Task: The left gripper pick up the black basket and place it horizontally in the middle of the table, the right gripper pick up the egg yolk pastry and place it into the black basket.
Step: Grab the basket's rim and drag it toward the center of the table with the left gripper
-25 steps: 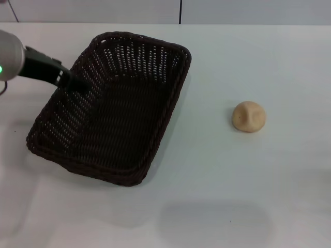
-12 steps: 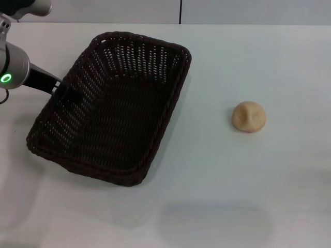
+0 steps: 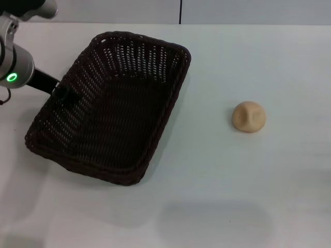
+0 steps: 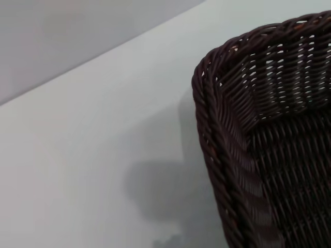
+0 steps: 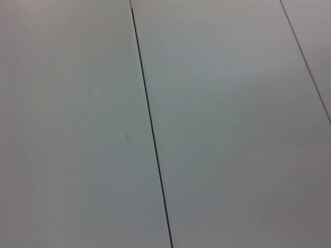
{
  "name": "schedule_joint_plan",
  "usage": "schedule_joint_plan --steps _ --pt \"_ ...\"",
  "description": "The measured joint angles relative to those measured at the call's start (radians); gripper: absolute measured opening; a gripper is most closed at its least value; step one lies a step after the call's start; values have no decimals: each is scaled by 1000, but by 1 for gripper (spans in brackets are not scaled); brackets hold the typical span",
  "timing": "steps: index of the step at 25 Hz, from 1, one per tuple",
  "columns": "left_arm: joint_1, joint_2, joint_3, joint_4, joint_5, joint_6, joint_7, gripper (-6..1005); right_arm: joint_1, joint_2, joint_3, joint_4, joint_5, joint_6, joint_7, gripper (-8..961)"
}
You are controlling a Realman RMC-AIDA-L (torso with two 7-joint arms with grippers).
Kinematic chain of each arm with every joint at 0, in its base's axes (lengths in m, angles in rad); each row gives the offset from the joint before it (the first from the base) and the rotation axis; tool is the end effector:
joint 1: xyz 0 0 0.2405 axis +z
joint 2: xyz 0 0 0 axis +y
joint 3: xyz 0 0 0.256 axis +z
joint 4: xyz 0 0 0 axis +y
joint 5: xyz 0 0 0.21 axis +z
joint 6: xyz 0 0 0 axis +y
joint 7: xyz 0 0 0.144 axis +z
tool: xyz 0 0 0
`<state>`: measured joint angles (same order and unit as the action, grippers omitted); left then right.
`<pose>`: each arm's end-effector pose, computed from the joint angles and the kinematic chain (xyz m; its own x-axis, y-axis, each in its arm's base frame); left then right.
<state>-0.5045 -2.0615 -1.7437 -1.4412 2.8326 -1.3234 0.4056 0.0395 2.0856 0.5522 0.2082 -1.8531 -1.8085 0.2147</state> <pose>-0.2116 0.3795 0.0402 0.6931 0.7205 -0.0245 0.4807 -0.4872 -0.7291 0.3629 0.1680 0.0397 0.5941 0.4022 -0.6966 -0.7930 0.1480 -0.5909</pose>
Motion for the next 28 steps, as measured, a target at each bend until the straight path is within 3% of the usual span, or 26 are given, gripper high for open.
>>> schedule_joint_plan --steps 7,13,16,24,28 --pt "-28 1 2 38 4 -9 9 673 0 -1 0 -2 0 0 0 845" --pt "-27 1 8 24 5 -17 25 471 0 -1 0 -1 0 0 0 845" --pt "-26 0 10 20 6 -21 35 323 0 -1 0 -1 0 0 0 845" --pt "-14 -3 23 -8 -24 -26 129 303 -1 -1 0 -4 0 -2 0 846" --pt "-22 1 -26 -12 -149 -42 259 293 -1 -1 0 -4 0 -8 0 846"
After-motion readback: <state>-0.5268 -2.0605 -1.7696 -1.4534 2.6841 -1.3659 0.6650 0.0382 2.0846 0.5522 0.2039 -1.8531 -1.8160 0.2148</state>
